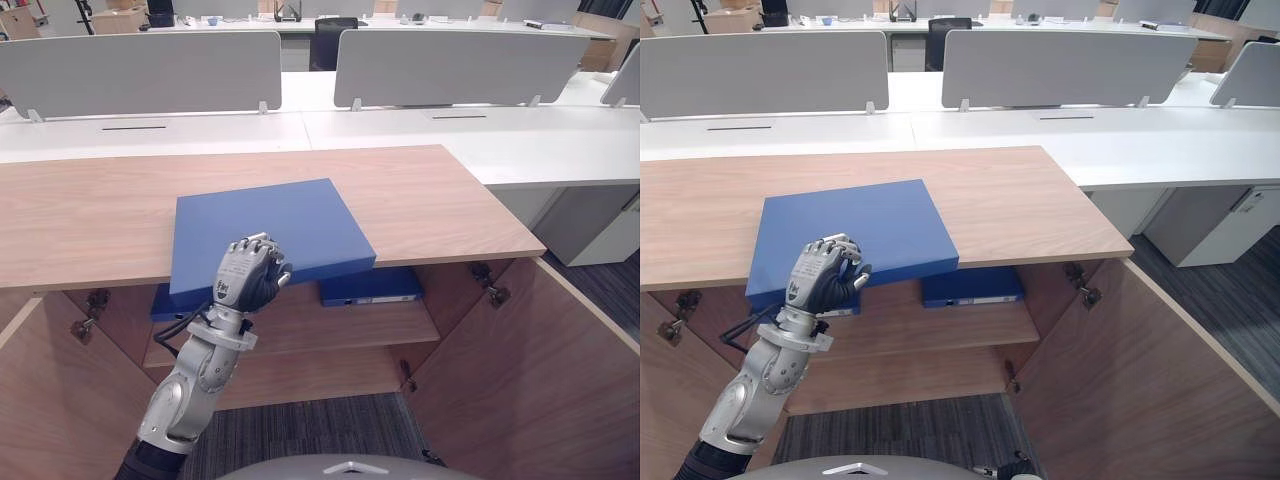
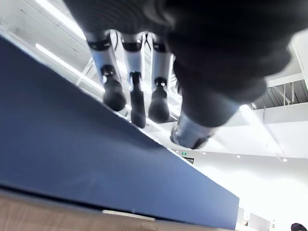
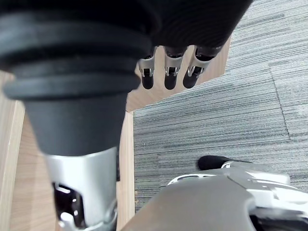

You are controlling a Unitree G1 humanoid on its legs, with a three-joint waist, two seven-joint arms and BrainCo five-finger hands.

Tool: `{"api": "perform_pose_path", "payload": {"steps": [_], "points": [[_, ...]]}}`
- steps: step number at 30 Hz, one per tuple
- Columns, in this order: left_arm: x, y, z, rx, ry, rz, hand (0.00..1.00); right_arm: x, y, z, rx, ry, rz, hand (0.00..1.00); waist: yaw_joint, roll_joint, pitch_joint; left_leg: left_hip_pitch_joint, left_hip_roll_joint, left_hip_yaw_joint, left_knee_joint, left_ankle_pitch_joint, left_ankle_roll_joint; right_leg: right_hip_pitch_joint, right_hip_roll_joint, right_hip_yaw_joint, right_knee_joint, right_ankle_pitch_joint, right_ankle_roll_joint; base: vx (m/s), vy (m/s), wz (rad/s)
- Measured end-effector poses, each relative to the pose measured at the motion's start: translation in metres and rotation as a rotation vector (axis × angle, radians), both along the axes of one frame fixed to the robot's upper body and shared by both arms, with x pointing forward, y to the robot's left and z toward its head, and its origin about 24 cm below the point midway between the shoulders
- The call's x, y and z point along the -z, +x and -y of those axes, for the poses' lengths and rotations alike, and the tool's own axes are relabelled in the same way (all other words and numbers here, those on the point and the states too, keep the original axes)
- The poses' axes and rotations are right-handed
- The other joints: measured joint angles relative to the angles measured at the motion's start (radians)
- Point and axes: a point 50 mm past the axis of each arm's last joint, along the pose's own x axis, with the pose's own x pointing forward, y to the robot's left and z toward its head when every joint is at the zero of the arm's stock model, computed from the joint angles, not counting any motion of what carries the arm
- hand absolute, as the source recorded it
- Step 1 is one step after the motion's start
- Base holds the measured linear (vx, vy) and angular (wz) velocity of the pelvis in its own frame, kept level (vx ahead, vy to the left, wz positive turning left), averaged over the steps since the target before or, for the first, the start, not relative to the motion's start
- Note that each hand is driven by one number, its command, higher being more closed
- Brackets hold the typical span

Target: Walk over to the cabinet, pick up the folder, carry it to the office cabinet, place the folder inside the office cabinet, then close the office cabinet door

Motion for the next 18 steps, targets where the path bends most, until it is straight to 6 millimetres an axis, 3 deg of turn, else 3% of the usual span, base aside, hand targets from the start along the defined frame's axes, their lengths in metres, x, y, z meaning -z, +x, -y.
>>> {"api": "perform_pose_path", "payload": {"steps": [18], "points": [[0.003,-0.014,0.002,0.039,-0.154,-0.061,0.0,0.001,-0.004,-0.001,-0.018,-0.002,-0.019,0.0,0.001,0.0,-0.022,-0.006,0.001,0.001,0.0,0.001,0.0,-0.006,-0.001,0.004,0.003,0.0,0.001,0.0,0.0,0.0]]}}
